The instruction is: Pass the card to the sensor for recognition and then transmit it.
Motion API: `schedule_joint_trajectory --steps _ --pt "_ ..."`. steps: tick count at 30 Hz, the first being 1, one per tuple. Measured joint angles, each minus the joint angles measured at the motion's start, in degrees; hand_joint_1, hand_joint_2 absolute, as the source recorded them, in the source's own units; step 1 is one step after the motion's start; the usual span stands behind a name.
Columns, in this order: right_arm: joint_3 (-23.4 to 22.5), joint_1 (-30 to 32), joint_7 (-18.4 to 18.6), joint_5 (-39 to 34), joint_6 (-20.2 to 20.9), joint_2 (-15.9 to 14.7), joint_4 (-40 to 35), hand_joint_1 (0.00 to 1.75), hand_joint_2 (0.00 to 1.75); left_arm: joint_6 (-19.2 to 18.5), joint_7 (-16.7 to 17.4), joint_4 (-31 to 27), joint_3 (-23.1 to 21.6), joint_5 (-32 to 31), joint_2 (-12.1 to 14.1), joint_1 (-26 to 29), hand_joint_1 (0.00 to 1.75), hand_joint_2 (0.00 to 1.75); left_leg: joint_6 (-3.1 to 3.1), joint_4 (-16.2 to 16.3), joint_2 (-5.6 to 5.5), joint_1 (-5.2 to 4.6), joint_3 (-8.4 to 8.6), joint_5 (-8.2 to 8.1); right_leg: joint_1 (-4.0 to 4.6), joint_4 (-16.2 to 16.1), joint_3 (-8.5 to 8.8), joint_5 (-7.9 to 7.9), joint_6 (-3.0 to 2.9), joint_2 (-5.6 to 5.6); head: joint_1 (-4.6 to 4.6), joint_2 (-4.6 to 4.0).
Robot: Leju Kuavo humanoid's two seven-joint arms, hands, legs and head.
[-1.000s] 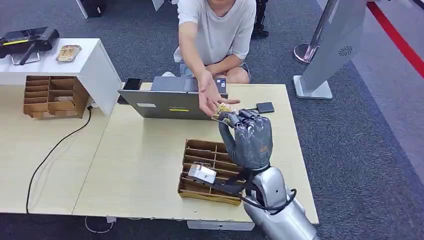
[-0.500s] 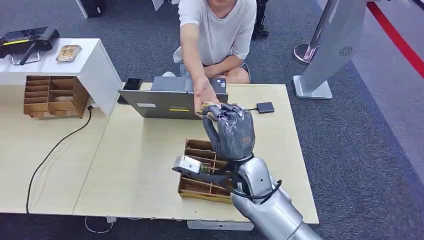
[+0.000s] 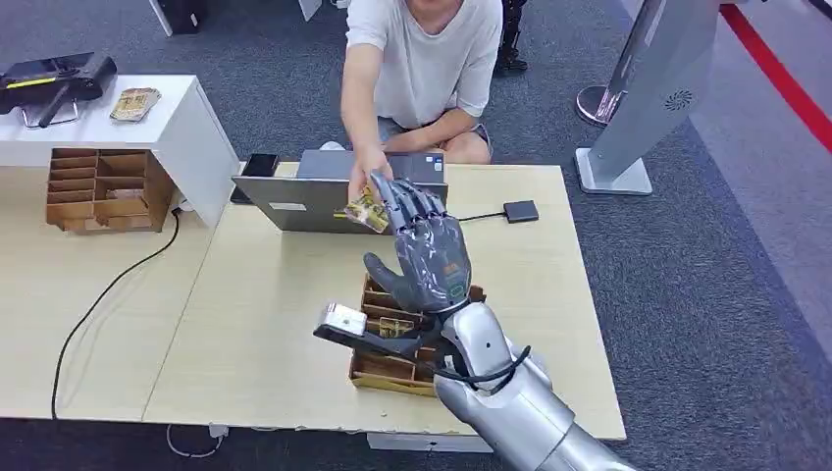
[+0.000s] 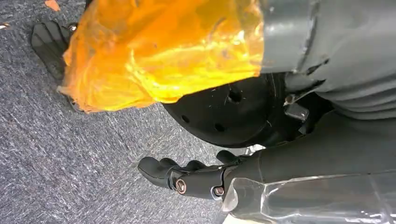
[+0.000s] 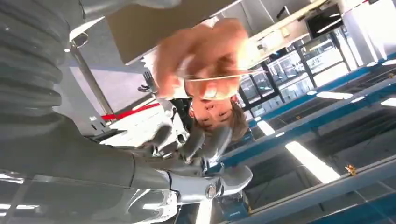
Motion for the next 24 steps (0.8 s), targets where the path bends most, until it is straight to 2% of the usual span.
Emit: schedule_joint_trajectory --steps 14,24 --pt "2.1 -0.1 -1.6 -0.9 -2.1 0.2 -1.0 0.00 0.00 0.0 2.8 0.0 -3.7 0.0 0.0 -0.3 0.00 0.00 -0.01 0.0 0.00 0.00 0.00 0.00 0.01 0.0 -0.01 0.00 0.00 0.00 0.00 0.00" --pt "3.1 3.5 -5.6 -3.9 -5.0 0.0 -6.1 0.00 0.00 0.0 5.5 0.0 -6.2 -0.2 0.0 -0.7 0.00 0.00 -0.03 0.0 -0.01 0.00 0.00 0.01 0.02 0.0 -0.03 0.00 0.00 0.00 0.00 0.00"
